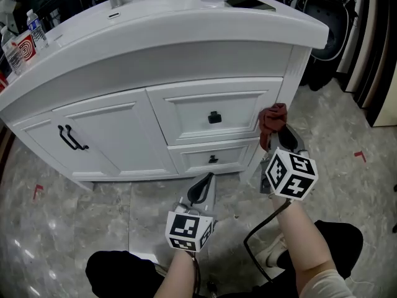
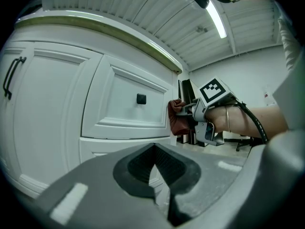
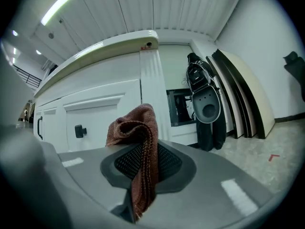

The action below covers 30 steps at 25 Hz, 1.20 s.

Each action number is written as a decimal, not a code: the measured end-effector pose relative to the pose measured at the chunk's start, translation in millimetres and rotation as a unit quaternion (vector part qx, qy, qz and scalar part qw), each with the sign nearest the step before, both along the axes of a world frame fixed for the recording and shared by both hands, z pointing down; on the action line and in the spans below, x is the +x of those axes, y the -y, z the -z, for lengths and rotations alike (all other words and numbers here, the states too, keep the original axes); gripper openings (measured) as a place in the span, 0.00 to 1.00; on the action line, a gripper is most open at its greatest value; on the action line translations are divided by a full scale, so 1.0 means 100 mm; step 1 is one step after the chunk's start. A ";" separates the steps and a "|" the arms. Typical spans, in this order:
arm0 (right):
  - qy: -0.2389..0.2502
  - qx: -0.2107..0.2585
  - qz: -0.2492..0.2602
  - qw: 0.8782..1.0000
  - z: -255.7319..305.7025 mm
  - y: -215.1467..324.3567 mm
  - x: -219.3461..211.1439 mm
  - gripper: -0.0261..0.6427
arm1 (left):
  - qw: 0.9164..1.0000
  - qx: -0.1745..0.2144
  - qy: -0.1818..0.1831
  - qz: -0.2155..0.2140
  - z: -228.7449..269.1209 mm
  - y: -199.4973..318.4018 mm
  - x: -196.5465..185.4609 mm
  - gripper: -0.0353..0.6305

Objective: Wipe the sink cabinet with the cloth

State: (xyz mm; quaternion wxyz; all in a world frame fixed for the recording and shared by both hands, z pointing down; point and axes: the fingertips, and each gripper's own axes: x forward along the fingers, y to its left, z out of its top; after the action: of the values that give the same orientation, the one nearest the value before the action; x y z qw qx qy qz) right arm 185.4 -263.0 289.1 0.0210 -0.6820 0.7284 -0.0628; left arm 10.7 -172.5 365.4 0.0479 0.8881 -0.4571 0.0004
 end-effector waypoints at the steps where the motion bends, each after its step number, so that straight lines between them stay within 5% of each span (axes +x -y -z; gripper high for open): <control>1: -0.001 0.000 0.001 1.000 -0.02 -0.02 -0.01 0.17 | 1.000 0.000 0.000 0.001 0.00 -0.01 -0.01 0.05; 9: -0.013 -0.021 0.125 0.992 -0.59 -0.24 -1.25 0.17 | 0.999 0.013 -0.006 0.049 0.07 0.03 -0.44 0.05; 18: -0.024 -0.007 0.231 0.973 -0.56 -0.11 -2.56 0.17 | 0.994 0.010 -0.026 0.109 0.05 0.10 -1.10 0.05; 23: -0.040 -0.006 0.240 0.970 -0.53 -0.02 -2.71 0.17 | 0.992 0.024 -0.047 0.119 0.13 0.14 -1.28 0.05; 30: -0.050 -0.007 0.220 0.974 -0.52 0.07 -2.35 0.18 | 0.993 0.021 -0.038 0.110 0.10 0.19 -1.17 0.05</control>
State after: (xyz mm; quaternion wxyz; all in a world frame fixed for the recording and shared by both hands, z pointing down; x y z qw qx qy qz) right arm -49.6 -270.1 341.5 -0.0346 -0.5076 0.8601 -0.0369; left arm -106.8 -191.1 355.4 0.0463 0.8324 -0.5501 -0.0487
